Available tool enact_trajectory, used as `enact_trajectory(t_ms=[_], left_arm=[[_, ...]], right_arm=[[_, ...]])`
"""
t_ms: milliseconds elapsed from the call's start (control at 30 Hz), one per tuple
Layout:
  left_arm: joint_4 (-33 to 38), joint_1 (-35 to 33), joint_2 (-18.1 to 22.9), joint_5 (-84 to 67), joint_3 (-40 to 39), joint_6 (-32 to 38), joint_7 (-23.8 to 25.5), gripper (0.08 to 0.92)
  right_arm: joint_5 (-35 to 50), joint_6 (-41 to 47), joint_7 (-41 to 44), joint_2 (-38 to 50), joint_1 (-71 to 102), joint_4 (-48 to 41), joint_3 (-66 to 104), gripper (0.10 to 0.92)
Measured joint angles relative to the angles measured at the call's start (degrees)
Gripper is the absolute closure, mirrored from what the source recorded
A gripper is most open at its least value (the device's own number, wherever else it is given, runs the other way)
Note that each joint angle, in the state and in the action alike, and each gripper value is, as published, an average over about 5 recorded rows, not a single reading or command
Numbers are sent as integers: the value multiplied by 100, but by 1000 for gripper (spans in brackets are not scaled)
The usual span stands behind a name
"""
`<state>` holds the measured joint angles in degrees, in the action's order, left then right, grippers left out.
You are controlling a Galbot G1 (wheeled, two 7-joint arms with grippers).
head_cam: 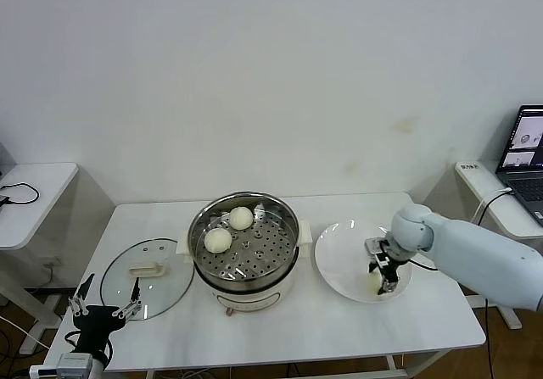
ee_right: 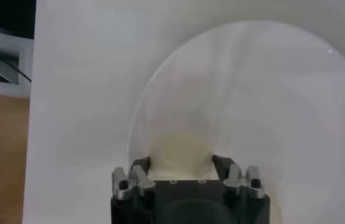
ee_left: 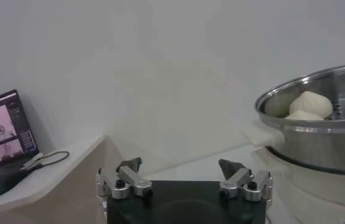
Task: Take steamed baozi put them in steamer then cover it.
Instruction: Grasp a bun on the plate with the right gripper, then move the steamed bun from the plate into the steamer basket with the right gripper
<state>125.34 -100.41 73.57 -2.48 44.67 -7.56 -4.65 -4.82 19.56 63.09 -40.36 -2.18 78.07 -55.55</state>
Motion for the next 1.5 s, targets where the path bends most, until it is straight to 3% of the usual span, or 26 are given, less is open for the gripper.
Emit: enact_trajectory(t_ms=[367, 800, 1500], left_arm=[[27, 20, -51, -9, 20, -9, -1, 177], [51, 59, -119, -42, -7, -7, 4, 177], [165, 24, -17, -62, 121, 4, 6, 177]], right_arm=[[255, 79, 125, 125, -519, 208, -129, 441], [1067, 177, 179, -91, -2293, 559, -778, 440], [2188, -108, -454, -1823, -3549, 796, -1596, 435]])
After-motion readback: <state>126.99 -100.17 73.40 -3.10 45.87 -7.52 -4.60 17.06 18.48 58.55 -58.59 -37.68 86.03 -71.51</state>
